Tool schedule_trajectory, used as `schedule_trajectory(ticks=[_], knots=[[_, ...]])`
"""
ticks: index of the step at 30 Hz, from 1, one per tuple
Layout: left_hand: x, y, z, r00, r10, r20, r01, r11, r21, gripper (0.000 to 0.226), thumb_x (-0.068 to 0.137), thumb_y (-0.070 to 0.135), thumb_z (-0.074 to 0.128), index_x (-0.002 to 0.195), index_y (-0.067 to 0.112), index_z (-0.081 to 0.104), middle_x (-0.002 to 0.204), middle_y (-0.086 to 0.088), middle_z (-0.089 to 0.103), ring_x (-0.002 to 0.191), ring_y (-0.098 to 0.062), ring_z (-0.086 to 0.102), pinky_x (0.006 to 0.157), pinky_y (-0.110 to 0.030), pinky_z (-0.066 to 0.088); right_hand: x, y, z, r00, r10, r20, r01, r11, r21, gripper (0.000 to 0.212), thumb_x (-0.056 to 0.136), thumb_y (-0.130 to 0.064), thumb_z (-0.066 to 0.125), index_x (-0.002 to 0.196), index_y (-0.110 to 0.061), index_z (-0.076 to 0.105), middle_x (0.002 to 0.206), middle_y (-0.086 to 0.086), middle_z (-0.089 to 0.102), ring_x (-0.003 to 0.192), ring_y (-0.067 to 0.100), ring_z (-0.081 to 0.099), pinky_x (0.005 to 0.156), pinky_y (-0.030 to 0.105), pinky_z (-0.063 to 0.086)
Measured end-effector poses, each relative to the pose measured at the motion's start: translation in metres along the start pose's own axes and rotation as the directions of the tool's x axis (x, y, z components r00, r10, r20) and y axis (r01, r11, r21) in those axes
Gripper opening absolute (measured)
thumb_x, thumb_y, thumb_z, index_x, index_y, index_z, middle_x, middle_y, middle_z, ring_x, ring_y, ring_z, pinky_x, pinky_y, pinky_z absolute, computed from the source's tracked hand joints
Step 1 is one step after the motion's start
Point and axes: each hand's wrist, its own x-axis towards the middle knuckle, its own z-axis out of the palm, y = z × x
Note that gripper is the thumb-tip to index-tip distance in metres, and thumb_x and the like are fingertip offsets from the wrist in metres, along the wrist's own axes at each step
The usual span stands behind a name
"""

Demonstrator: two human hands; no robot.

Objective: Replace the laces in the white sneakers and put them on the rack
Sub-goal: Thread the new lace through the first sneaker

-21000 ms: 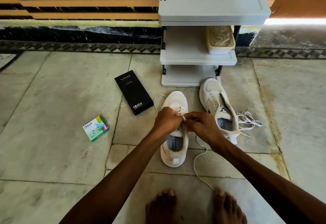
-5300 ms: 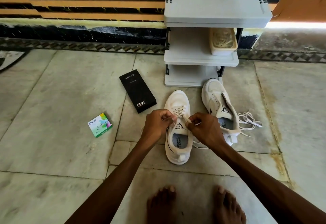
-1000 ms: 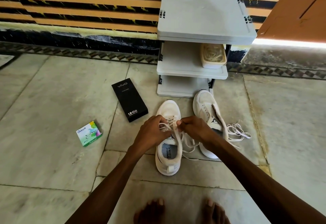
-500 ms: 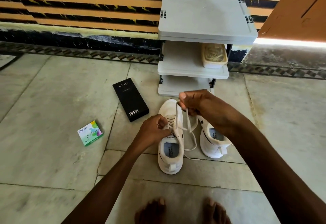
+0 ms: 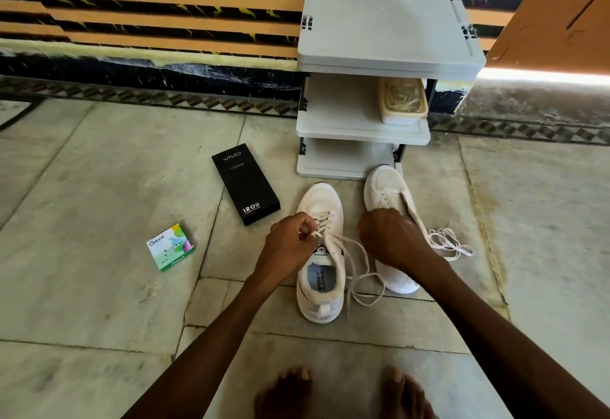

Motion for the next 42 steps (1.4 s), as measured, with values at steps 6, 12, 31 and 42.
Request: schedule_trajectory(ticks=[6,12,31,42], knots=[[0.001,0.002,-0.001,0.998,-0.053,0.017,0.053,0.998,-0.025,0.014,0.089,0.011,0.066,0.100,0.020,0.065,0.099,0.005,0.066,0.092,-0.010,0.062,0.086,-0.026,0.053,0.024,-0.006,0.028,0.997,-0.005,0.077,-0.021,0.943,0.331,0.050,0.085,-0.013,0.064,0.132,-0.015,0.046,0.095,0.006,0.070,0.089,0.024,0.066,0.076,0.030,0.047],[0.004,0.004,0.002,0.996,-0.071,0.059,0.072,0.997,-0.013,0.018,0.088,0.024,0.070,0.102,0.027,0.059,0.111,0.006,0.060,0.101,-0.010,0.060,0.086,-0.026,0.051,0.026,0.002,0.025,0.998,0.020,0.053,-0.039,0.920,0.389,0.023,0.085,-0.013,0.066,0.108,-0.018,0.068,0.096,0.003,0.070,0.078,0.015,0.063,0.061,0.021,0.043],[0.010,0.059,-0.011,0.962,0.213,-0.171,-0.237,0.962,-0.134,0.010,0.088,0.014,0.069,0.084,0.024,0.067,0.082,0.015,0.062,0.075,0.005,0.058,0.063,-0.006,0.041,-0.011,-0.003,-0.043,0.993,-0.122,0.010,0.107,0.906,0.409,0.005,0.090,-0.024,0.068,0.086,-0.022,0.066,0.063,-0.014,0.066,0.066,-0.005,0.060,0.074,0.017,0.045],[0.005,0.074,-0.023,1.000,-0.002,0.000,0.002,0.875,-0.483,0.033,0.096,0.015,0.058,0.124,0.026,0.045,0.103,0.002,0.069,0.078,-0.009,0.072,0.073,-0.028,0.058,-0.012,0.002,-0.038,0.981,-0.155,0.116,0.014,0.654,0.756,0.013,0.093,-0.013,0.063,0.088,-0.005,0.072,0.074,0.009,0.074,0.065,0.017,0.068,0.063,0.026,0.057]])
